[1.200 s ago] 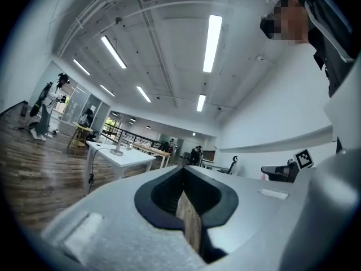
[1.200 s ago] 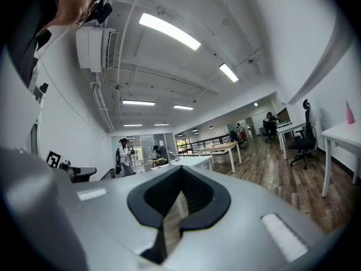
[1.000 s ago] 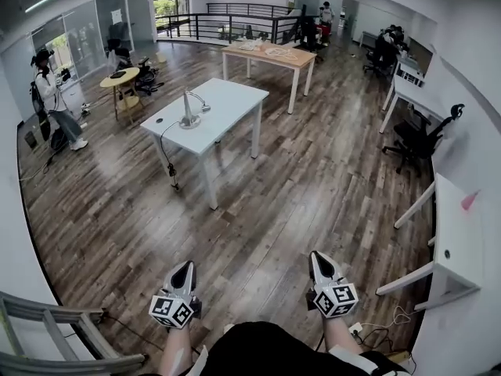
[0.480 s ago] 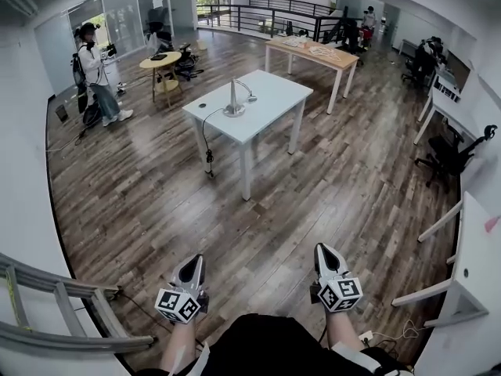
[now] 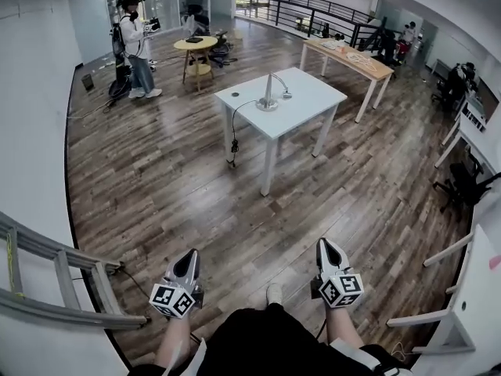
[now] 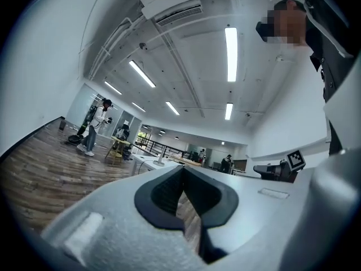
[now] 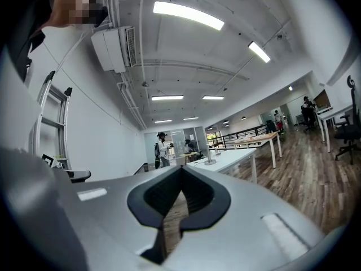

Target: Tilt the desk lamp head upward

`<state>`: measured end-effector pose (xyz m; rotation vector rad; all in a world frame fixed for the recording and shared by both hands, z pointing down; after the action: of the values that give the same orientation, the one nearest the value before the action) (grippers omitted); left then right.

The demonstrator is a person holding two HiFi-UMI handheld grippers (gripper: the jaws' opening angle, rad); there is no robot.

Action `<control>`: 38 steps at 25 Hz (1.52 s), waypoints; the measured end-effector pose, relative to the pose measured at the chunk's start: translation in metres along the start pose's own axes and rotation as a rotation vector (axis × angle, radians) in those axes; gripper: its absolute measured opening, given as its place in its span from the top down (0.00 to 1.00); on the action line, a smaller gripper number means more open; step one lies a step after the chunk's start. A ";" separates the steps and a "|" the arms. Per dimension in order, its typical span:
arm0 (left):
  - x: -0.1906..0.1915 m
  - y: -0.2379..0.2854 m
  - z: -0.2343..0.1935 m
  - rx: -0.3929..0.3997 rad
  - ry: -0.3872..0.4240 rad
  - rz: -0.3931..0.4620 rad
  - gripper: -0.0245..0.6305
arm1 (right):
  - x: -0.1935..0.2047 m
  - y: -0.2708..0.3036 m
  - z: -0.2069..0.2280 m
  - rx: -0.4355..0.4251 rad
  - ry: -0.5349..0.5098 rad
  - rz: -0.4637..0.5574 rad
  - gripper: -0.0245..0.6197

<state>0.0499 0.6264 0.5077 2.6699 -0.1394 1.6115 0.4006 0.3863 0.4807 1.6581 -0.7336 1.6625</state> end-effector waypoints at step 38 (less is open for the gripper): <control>0.018 0.227 0.011 -0.073 0.056 0.014 0.96 | 0.022 0.172 0.190 -0.065 0.076 -0.009 0.96</control>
<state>0.0484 0.3980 0.5117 2.5731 -0.2125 1.6504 0.3848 0.1329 0.5203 1.5421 -0.7339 1.6683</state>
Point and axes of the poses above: the fingertips, and each gripper's own axes: y forward along the fingers, z to its right, x out of its underside, the point moved 7 cm from there along -y, backward along the fingers, and after that the axes turned 10 degrees about -y, right-handed, at the moved point
